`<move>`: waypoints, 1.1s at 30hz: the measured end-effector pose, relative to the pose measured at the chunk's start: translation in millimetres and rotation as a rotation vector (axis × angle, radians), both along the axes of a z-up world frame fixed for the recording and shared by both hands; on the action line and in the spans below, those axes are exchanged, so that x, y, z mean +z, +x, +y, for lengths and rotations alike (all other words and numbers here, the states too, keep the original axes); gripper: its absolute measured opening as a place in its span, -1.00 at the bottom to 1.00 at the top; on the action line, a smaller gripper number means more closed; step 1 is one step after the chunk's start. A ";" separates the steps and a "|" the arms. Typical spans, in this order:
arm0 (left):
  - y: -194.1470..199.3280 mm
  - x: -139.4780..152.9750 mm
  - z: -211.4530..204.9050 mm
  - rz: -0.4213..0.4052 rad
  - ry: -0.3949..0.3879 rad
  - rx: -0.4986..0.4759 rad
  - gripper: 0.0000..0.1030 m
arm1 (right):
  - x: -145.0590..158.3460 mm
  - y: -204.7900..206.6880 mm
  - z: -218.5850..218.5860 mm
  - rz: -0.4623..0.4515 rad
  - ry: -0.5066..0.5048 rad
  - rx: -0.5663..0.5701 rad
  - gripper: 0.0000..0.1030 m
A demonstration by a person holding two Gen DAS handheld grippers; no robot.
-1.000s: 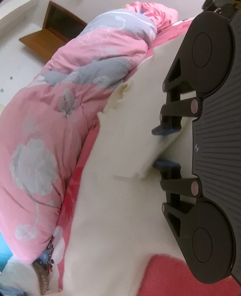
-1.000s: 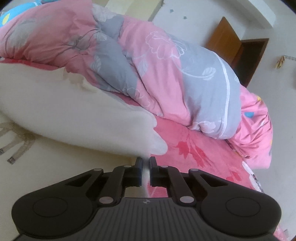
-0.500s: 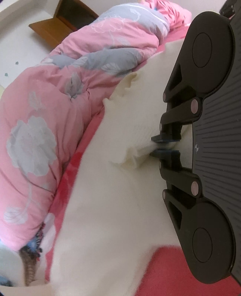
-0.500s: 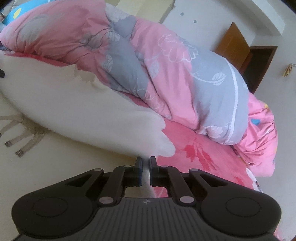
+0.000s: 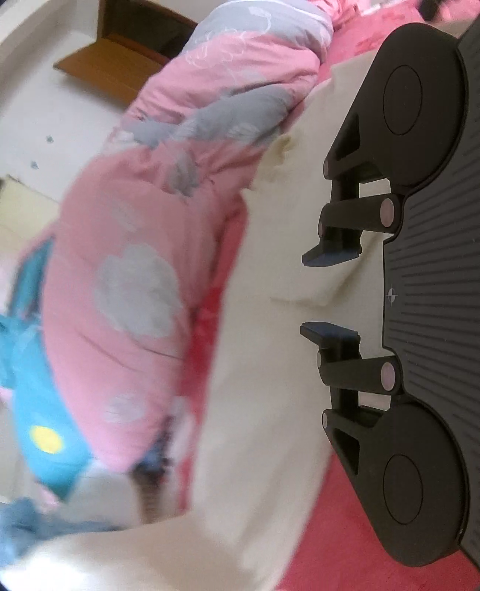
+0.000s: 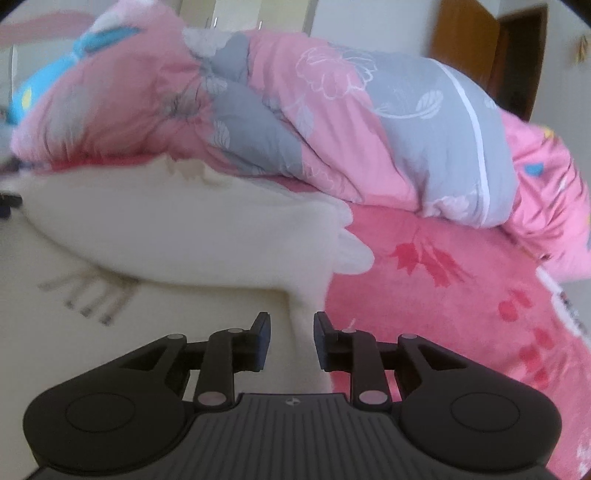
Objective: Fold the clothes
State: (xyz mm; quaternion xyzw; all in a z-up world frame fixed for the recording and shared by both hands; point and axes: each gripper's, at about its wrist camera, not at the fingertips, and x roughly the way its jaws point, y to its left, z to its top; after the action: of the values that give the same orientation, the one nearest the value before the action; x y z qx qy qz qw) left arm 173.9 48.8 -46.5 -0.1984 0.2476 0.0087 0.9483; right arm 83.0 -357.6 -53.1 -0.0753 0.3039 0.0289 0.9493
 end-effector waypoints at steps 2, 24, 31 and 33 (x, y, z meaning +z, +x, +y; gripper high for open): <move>2.5 4.2 -10.5 -0.030 0.043 -0.038 -0.37 | 13.3 4.4 -6.3 -0.010 0.065 0.008 -0.51; 29.1 -32.1 -26.2 0.049 0.046 -0.169 -0.37 | -59.3 122.2 -37.8 0.132 0.142 -0.141 -0.76; 28.2 -35.7 -20.4 0.034 0.002 -0.170 -0.37 | -15.5 153.3 -32.6 0.117 0.183 -0.163 -0.73; 28.2 -36.2 -19.6 0.031 -0.005 -0.170 -0.37 | -25.0 174.6 -31.7 0.105 0.201 -0.155 -0.73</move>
State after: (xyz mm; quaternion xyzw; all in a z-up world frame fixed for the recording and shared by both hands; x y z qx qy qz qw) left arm 202.1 29.2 -82.7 -0.1787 0.2784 -0.0696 0.9411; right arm 257.5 -389.3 -78.1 0.0455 0.3536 -0.0104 0.9342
